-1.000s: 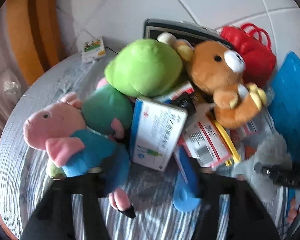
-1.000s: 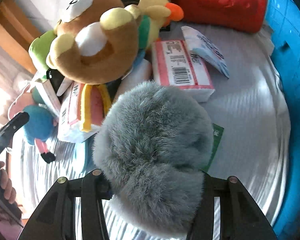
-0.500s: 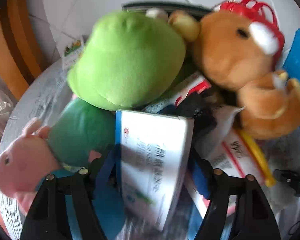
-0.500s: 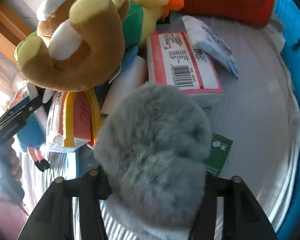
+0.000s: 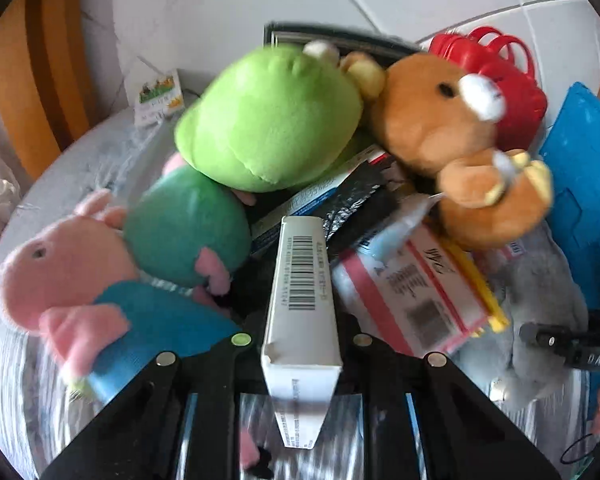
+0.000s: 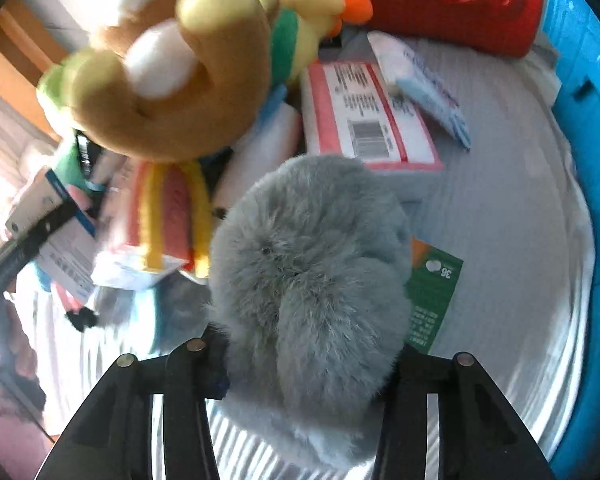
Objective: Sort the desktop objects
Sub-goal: 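Carry the white box and grey plush toward the blue bin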
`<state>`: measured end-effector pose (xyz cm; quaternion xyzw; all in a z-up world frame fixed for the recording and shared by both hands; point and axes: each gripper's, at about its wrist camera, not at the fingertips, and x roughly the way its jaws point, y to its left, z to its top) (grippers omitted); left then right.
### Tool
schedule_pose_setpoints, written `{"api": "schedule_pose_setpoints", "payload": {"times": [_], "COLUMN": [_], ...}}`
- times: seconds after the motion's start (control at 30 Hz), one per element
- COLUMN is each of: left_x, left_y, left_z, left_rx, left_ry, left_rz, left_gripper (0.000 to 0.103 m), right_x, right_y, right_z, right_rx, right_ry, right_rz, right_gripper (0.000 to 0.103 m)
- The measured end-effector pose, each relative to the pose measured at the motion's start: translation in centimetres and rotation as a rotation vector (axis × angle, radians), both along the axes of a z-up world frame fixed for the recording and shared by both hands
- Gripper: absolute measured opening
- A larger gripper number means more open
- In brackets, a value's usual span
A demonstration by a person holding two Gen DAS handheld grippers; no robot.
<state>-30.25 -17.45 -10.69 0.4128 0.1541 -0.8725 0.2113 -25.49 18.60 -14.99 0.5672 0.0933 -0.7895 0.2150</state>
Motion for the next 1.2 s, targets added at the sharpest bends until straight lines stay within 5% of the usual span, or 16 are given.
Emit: {"api": "schedule_pose_setpoints", "payload": {"times": [0.2, 0.53, 0.9, 1.2], "left_x": [2.6, 5.5, 2.8, -3.3], "left_y": [3.9, 14.8, 31.0, 45.5], "left_z": [5.8, 15.9, 24.3, 27.8], "left_rx": [-0.048, -0.127, -0.211, -0.180], "left_ry": [0.101, 0.276, 0.429, 0.430], "left_rz": [-0.040, -0.184, -0.400, -0.539], "left_gripper": [0.017, 0.017, 0.017, 0.017], "right_x": [3.7, 10.7, 16.6, 14.6], "right_y": [0.0, 6.5, 20.8, 34.0], "right_z": [5.8, 17.5, 30.1, 35.2], "right_rx": [-0.078, -0.189, -0.243, -0.118], "right_ry": [0.111, 0.401, 0.692, 0.808], "right_rz": [0.047, 0.044, -0.086, -0.207], "right_gripper": [0.044, 0.044, 0.044, 0.044]}}
